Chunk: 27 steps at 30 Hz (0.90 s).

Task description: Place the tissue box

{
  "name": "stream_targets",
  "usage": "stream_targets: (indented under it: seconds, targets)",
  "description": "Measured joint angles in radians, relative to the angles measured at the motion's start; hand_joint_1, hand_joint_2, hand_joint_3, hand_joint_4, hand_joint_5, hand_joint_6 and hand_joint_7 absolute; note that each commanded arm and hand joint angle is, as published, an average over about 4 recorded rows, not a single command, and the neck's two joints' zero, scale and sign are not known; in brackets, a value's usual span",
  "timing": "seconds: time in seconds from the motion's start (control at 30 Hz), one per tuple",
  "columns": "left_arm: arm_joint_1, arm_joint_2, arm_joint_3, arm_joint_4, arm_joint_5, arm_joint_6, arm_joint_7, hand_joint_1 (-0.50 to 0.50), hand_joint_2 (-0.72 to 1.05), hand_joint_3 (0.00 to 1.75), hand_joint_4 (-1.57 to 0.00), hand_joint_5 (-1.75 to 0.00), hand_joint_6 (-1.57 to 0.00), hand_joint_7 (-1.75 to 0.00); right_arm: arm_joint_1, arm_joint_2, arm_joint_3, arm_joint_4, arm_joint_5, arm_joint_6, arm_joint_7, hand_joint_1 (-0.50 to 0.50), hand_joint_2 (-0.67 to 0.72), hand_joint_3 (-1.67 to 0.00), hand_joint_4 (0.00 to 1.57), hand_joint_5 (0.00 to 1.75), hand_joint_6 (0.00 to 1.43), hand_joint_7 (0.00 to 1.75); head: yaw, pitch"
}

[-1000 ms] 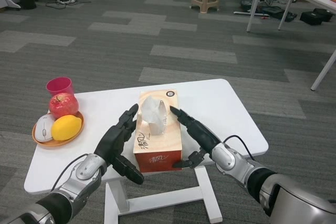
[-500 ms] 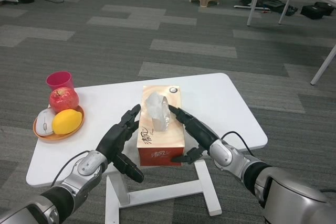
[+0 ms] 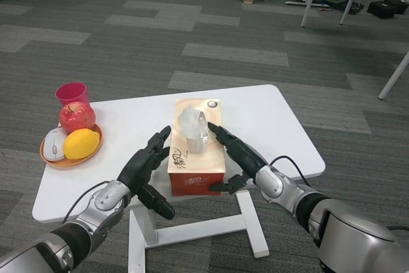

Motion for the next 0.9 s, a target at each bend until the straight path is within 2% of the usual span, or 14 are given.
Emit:
stream_targets:
  seconds: [0.13,0.33,0.63,0.73,0.9]
  targets:
    - [0.0,0.0,0.009,0.0,-0.001,0.0,0.0,0.5,-0.37,0.0,0.0,-0.54,0.0,0.0,0.005,-0.001,-0.016,-0.007,0.0,0.001,0.002,-0.46,-0.54,-0.65,0.0,0.0,0.0,0.14,0.001,0.002]
    - [0.004,-0.001,0.04,0.0,-0.002,-0.001,-0.001,0.5,-0.37,0.0,0.0,-0.62,0.0,0.0,0.028,-0.013,-0.052,-0.041,-0.001,0.003,0.012,-0.46,-0.54,-0.71,0.0,0.0,0.0,0.12,0.004,0.005]
    - [0.022,-0.003,0.1,0.0,-0.005,-0.005,-0.002,0.5,-0.37,0.0,0.0,-0.62,0.0,0.0,0.073,-0.038,-0.105,-0.107,-0.004,0.007,0.028,-0.46,-0.54,-0.71,0.0,0.0,0.0,0.07,0.008,0.012]
    - [0.029,-0.003,0.115,0.0,-0.006,-0.01,-0.007,0.5,-0.44,0.0,0.0,-0.62,0.0,0.0,0.098,-0.047,-0.141,-0.144,-0.016,0.01,0.035,-0.46,-0.54,-0.71,0.0,0.0,0.0,0.09,0.008,0.012]
    - [0.042,-0.003,0.131,0.0,-0.007,-0.015,-0.016,0.5,-0.41,0.0,0.0,-0.62,0.0,0.0,0.15,-0.065,-0.238,-0.217,-0.065,0.014,0.039,-0.46,-0.54,-0.79,0.0,0.0,0.0,0.09,0.011,0.015]
